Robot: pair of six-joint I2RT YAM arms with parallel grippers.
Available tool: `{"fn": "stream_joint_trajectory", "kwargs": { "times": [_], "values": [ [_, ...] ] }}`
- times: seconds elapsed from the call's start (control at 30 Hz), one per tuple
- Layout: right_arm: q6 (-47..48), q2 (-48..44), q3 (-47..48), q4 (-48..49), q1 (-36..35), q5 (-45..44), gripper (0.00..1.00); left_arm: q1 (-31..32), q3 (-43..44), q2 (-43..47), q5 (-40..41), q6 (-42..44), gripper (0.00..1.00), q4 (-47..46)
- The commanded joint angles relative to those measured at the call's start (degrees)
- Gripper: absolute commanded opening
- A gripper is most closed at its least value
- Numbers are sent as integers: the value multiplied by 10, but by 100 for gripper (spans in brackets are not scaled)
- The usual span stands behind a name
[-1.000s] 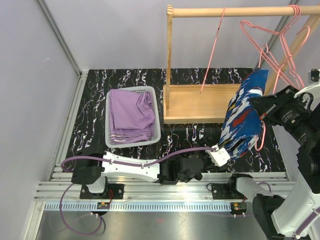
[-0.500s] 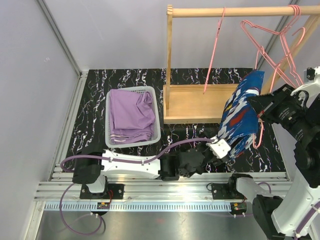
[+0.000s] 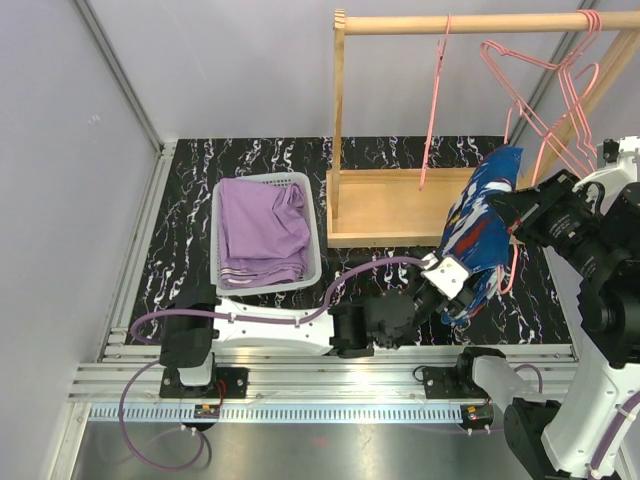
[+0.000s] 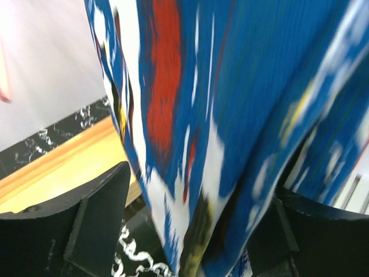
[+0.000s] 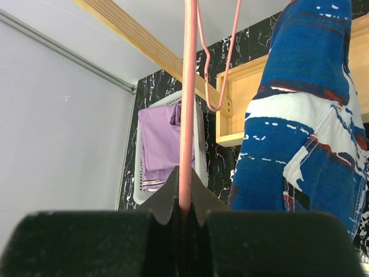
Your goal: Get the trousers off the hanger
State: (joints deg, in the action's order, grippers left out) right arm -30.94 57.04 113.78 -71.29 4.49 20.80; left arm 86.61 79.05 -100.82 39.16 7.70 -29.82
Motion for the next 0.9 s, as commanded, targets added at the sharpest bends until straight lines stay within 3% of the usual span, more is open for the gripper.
{"fn": "stream_joint_trajectory", "kwargs": {
  "times": [0.0, 0.3, 0.57, 0.67, 0.7, 0.73, 0.8, 0.87],
  "values": [
    [1, -11, 0, 105, -4, 23, 0, -2, 55, -3, 20, -5, 72, -65],
    [31, -13, -48, 96, -4, 31, 0, -2, 142, -21, 7, 13, 71, -49],
    [50, -5, -29, 77, -4, 49, 0, -3, 171, -40, -11, 16, 56, -28],
    [54, -3, -28, 75, -4, 54, 0, -3, 173, -47, -32, 13, 40, -29],
    [56, -3, -29, 75, -4, 53, 0, -2, 173, -49, -31, 13, 21, -32],
    [58, -3, -31, 73, -3, 52, 0, -2, 173, -48, -27, 9, 9, -37],
    [64, -6, -36, 71, -4, 50, 0, -2, 176, -42, -8, -2, 0, -43],
    [68, -10, -53, 74, -3, 47, 0, -3, 179, -34, 7, -2, 0, -52]
  ]
}}
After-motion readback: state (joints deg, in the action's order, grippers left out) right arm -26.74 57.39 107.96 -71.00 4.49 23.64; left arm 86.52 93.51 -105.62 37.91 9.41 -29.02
